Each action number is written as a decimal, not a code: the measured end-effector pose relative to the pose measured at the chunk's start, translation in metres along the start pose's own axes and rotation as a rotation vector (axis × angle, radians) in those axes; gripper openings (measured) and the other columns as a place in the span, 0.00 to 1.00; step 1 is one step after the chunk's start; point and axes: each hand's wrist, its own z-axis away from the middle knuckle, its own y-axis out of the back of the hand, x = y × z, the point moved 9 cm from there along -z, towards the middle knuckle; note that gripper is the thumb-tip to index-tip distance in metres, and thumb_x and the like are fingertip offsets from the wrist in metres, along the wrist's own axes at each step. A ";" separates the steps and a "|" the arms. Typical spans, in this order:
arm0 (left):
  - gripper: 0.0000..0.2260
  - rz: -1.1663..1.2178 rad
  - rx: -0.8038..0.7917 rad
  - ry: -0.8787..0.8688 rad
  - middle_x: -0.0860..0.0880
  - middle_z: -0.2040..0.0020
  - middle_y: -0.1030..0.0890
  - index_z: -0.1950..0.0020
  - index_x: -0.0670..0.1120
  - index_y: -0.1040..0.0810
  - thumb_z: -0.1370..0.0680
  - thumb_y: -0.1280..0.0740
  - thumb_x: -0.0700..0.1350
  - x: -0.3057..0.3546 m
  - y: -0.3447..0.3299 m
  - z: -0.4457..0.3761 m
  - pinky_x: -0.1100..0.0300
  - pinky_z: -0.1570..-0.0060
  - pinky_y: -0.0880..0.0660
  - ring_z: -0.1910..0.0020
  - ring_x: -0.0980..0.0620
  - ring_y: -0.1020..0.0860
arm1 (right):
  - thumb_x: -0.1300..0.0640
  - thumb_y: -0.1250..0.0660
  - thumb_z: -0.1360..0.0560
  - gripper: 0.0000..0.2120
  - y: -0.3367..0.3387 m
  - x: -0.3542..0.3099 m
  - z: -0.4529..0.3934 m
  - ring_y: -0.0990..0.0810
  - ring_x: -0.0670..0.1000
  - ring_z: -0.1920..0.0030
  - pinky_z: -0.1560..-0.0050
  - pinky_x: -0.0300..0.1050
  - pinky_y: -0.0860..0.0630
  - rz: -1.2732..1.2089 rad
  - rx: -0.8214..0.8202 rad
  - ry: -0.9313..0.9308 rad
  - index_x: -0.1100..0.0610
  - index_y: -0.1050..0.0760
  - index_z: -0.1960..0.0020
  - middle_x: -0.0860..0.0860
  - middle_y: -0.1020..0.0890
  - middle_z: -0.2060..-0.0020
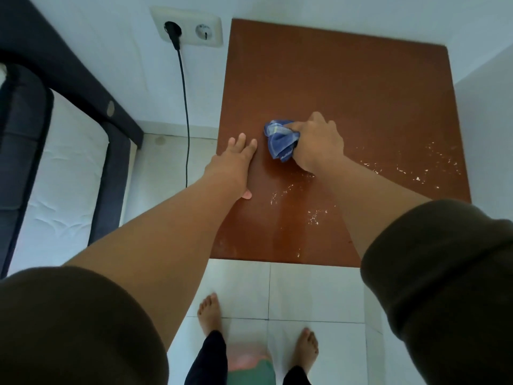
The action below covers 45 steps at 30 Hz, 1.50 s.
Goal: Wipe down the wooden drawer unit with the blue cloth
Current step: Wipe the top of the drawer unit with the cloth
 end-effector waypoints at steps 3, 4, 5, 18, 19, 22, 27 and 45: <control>0.51 -0.025 0.005 -0.004 0.48 0.22 0.61 0.23 0.49 0.60 0.31 0.24 0.45 0.002 0.000 -0.001 0.47 0.28 0.42 0.23 0.47 0.57 | 0.59 0.42 0.21 0.21 0.000 -0.001 0.010 0.33 0.61 0.38 0.43 0.51 0.30 0.013 -0.032 0.030 0.42 0.31 0.31 0.55 0.31 0.39; 0.51 -0.032 0.008 -0.009 0.47 0.22 0.61 0.23 0.49 0.60 0.31 0.24 0.45 0.002 0.000 -0.001 0.48 0.28 0.43 0.23 0.47 0.57 | 0.60 0.42 0.21 0.21 -0.003 -0.001 0.017 0.33 0.61 0.39 0.43 0.52 0.29 0.016 -0.040 0.044 0.42 0.31 0.31 0.55 0.31 0.40; 0.51 -0.037 0.012 -0.015 0.47 0.22 0.61 0.23 0.49 0.60 0.31 0.25 0.45 0.002 0.000 0.000 0.48 0.27 0.43 0.23 0.47 0.57 | 0.60 0.42 0.21 0.21 -0.007 -0.002 0.027 0.33 0.60 0.39 0.42 0.52 0.29 0.022 -0.046 0.058 0.42 0.30 0.31 0.54 0.31 0.40; 0.37 0.061 0.117 0.113 0.47 0.22 0.55 0.22 0.47 0.53 0.23 0.33 0.41 0.021 -0.028 0.049 0.47 0.28 0.41 0.23 0.46 0.53 | 0.51 0.39 0.21 0.13 -0.063 0.024 0.193 0.32 0.57 0.44 0.55 0.46 0.29 0.048 -0.131 0.224 0.43 0.26 0.37 0.52 0.32 0.45; 0.37 0.062 0.110 0.120 0.47 0.22 0.55 0.22 0.47 0.53 0.24 0.32 0.42 0.025 -0.032 0.054 0.46 0.28 0.40 0.23 0.46 0.53 | 0.51 0.40 0.20 0.13 -0.066 0.027 0.201 0.32 0.57 0.44 0.55 0.46 0.29 0.049 -0.147 0.233 0.43 0.26 0.37 0.52 0.32 0.45; 0.39 0.057 0.087 0.113 0.46 0.22 0.55 0.22 0.48 0.53 0.25 0.31 0.45 0.042 -0.042 0.062 0.46 0.29 0.40 0.23 0.45 0.53 | 0.51 0.40 0.20 0.13 -0.073 0.034 0.218 0.31 0.56 0.45 0.57 0.45 0.33 0.076 -0.205 0.295 0.42 0.26 0.37 0.51 0.31 0.46; 0.39 0.084 0.105 0.093 0.46 0.22 0.54 0.22 0.48 0.52 0.25 0.31 0.47 0.065 -0.041 0.055 0.46 0.28 0.42 0.23 0.45 0.52 | 0.51 0.36 0.23 0.14 -0.034 0.056 0.199 0.30 0.55 0.47 0.55 0.44 0.32 -0.024 -0.109 0.255 0.43 0.26 0.37 0.52 0.29 0.47; 0.48 -0.041 0.008 0.022 0.48 0.22 0.62 0.23 0.45 0.60 0.29 0.27 0.48 0.101 -0.014 -0.004 0.46 0.27 0.44 0.23 0.48 0.57 | 0.56 0.40 0.20 0.16 0.036 0.087 0.032 0.32 0.56 0.41 0.55 0.44 0.31 -0.142 0.301 0.003 0.45 0.26 0.34 0.52 0.28 0.43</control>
